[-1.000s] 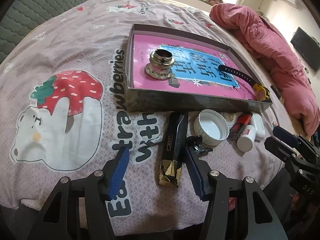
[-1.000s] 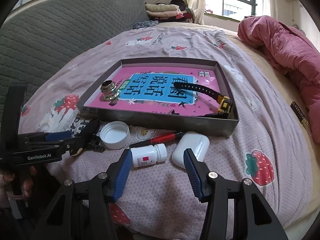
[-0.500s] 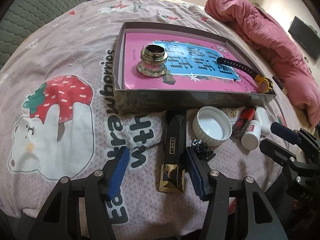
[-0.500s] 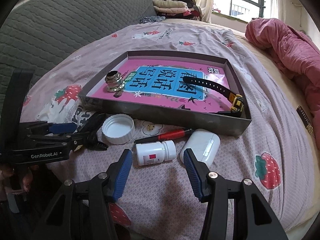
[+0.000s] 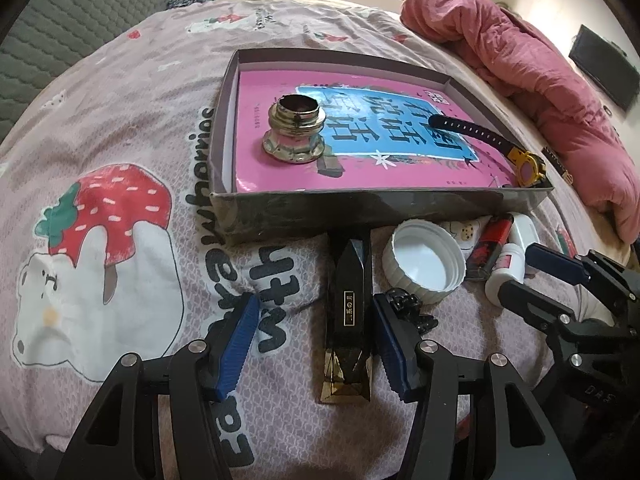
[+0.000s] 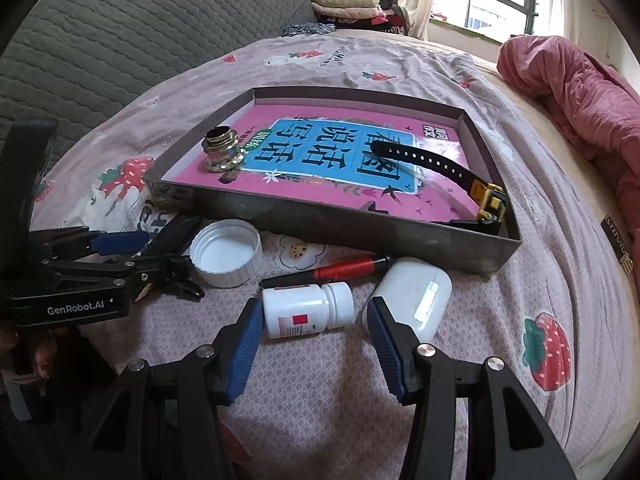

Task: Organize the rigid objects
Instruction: 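Move the left tool to the black-and-gold clipper while the right tool approaches the white pill bottle, then close the left tool on the clipper while the right tool closes on the pill bottle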

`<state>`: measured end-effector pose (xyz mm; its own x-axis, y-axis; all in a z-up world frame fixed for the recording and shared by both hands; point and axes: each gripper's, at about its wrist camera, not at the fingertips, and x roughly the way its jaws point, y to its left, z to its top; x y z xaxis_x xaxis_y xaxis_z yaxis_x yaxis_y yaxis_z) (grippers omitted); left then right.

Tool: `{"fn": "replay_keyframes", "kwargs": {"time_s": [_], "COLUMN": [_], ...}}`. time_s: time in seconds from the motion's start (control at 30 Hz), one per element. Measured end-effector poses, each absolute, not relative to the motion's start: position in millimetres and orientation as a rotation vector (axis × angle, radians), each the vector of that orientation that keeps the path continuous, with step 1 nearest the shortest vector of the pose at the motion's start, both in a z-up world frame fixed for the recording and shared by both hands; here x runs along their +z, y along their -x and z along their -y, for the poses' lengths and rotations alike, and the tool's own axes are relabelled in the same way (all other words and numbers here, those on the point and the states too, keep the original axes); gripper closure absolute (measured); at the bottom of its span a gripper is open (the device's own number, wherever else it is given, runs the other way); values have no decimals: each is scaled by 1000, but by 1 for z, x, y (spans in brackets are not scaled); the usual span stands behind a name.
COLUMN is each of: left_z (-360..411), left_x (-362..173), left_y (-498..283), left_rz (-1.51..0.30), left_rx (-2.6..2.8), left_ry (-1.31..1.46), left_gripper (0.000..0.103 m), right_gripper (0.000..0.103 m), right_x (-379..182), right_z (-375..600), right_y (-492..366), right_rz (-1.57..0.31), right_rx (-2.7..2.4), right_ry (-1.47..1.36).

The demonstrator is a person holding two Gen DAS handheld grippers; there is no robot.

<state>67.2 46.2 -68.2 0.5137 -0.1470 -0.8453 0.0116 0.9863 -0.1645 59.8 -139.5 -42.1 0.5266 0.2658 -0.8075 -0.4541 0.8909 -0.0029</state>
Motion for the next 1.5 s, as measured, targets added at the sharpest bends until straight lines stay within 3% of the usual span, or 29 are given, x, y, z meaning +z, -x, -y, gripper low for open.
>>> {"fn": "replay_keyframes", "kwargs": {"time_s": [0.53,0.63,0.73,1.5], "left_z": [-43,-43,-43,-50], "left_x": [-67,-67,-64,-53], "left_y": [-71,-72,-71,-64], "left_rz": [-1013,-1007,-990,-952], "left_rx": [-131,-141,-168,-185], "left_ry": [138,138,153,183], "left_gripper": [57,64,79,80], "right_gripper": [51,53,54,54], "right_x": [-57,-57,-57,-46], "right_z": [135,134,134,148], "right_y": [-70,-69,-68,-62], "right_rz": [-969,-958,-948,-934], "right_rx": [463,465,471,481], "right_ry": [186,194,205,125]}}
